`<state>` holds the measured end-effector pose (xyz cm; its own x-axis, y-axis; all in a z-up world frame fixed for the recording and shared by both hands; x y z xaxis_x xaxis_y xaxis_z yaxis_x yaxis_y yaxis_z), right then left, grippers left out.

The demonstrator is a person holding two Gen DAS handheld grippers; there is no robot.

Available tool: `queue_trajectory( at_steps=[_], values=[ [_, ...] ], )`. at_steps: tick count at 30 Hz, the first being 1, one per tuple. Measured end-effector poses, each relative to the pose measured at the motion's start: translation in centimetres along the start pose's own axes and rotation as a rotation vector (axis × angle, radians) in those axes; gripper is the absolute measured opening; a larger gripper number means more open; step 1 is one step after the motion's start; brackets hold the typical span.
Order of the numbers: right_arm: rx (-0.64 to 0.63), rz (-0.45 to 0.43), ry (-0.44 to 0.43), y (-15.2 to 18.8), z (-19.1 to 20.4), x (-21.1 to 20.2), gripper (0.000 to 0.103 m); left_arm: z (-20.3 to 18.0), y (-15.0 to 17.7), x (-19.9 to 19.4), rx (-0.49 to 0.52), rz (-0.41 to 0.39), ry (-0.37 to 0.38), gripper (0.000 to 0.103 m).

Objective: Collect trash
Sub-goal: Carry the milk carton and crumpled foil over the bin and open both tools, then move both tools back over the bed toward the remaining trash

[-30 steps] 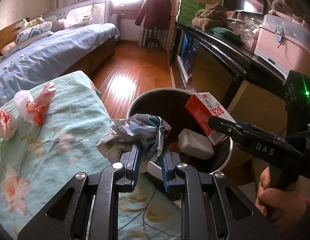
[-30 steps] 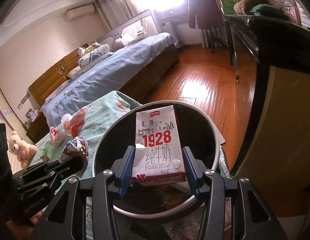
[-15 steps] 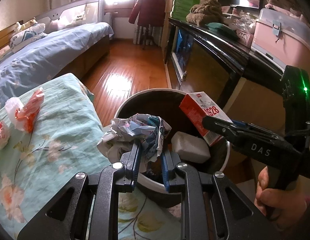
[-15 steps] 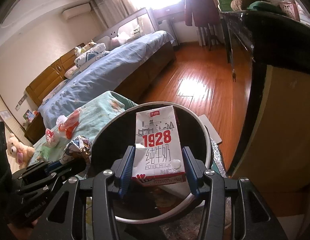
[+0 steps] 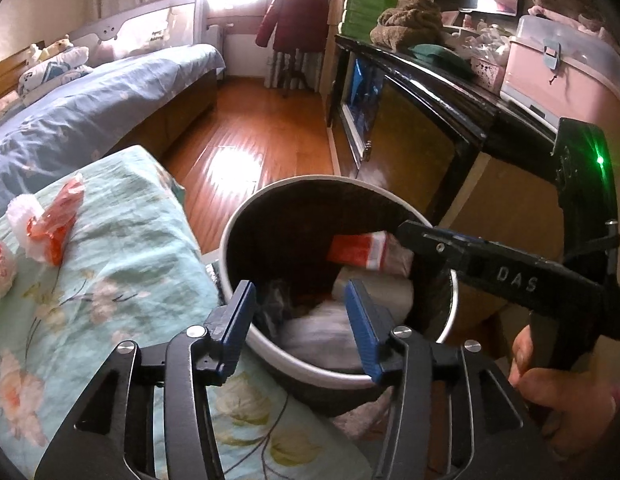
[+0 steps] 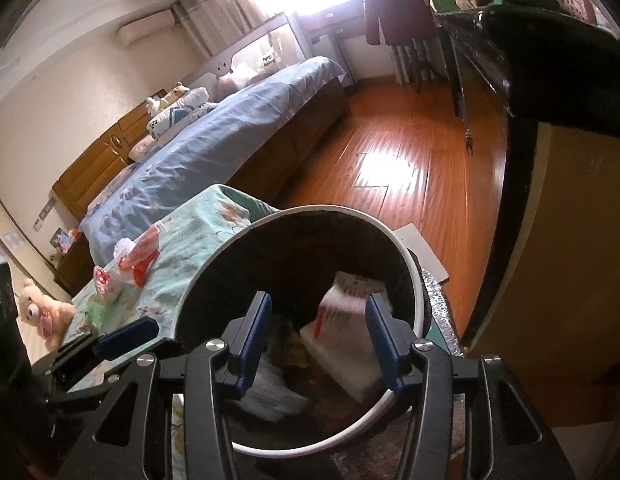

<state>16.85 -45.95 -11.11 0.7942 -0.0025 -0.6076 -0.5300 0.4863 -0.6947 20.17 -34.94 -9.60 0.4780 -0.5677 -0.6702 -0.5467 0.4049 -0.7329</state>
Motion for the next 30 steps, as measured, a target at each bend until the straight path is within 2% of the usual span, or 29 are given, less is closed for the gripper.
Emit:
queue_trajectory(
  at_steps=[2, 8, 18, 26, 30],
  values=[
    [0.004, -0.002, -0.007, -0.1, 0.2, -0.1, 0.053, 0.8, 0.5, -0.3, -0.021, 0.002, -0.008, 0.052],
    [-0.011, -0.009, -0.037, 0.0, 1.9, -0.2, 0.059, 4.2, 2.3, -1.6, -0.105, 0.004, -0.053, 0.054],
    [-0.088, 0.034, -0.139, 1.8, 8.4, 1.0, 0.071, 11.7, 6.1, -4.6, -0.248, -0.002, -0.166, 0.054],
    [-0.14, 0.091, -0.219, 3.7, 13.7, 2.2, 0.086, 16.6, 8.0, -7.1, -0.343, -0.026, -0.247, 0.056],
    [-0.165, 0.101, -0.239, 4.4, 15.7, 3.0, 0.088, 18.8, 8.9, -8.1, -0.385, -0.034, -0.286, 0.059]
  ],
)
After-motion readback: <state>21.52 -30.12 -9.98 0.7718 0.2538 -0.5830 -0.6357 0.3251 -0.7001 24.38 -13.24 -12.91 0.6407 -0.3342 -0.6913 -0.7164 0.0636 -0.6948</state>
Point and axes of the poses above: each gripper's, at about its wrist camera, not at the fingertips, and x roughly the way its jaws point, z to its left, y to its underside, the point moved 9 cm from there along x, roughly the way its jaws point, and after that the axes turned 3 degrees about -z, right-handed, at the moved point
